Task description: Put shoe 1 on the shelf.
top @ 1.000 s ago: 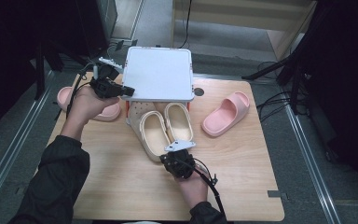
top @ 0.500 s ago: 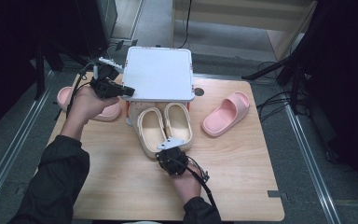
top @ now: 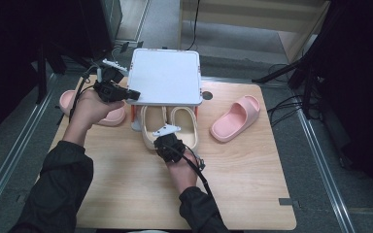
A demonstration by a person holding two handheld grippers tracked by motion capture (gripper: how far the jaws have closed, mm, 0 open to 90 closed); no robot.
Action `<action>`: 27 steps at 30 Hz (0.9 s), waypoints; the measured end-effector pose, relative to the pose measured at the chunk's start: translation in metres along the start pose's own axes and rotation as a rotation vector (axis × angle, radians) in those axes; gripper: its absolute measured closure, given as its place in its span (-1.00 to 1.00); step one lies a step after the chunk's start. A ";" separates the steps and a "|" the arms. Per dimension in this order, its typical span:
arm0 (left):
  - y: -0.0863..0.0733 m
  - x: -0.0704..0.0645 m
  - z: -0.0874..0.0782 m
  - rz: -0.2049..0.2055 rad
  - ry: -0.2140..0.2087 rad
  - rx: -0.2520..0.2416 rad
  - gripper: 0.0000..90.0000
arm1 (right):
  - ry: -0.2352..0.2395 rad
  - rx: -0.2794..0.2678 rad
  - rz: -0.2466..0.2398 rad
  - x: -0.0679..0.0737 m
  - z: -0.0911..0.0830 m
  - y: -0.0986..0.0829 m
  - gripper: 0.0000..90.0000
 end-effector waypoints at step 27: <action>0.001 -0.002 0.000 0.000 0.015 0.004 0.99 | -0.046 -0.011 0.064 -0.012 0.029 0.009 1.00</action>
Point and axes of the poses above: each handheld gripper's, and its own axes: z roughly forward along the jaws, y roughly out of its top, x roughly to its left, the point moved 2 cm from there along z, roughly forward along the jaws, and after that the axes turned 9 degrees about -x, right-handed, at the moved point
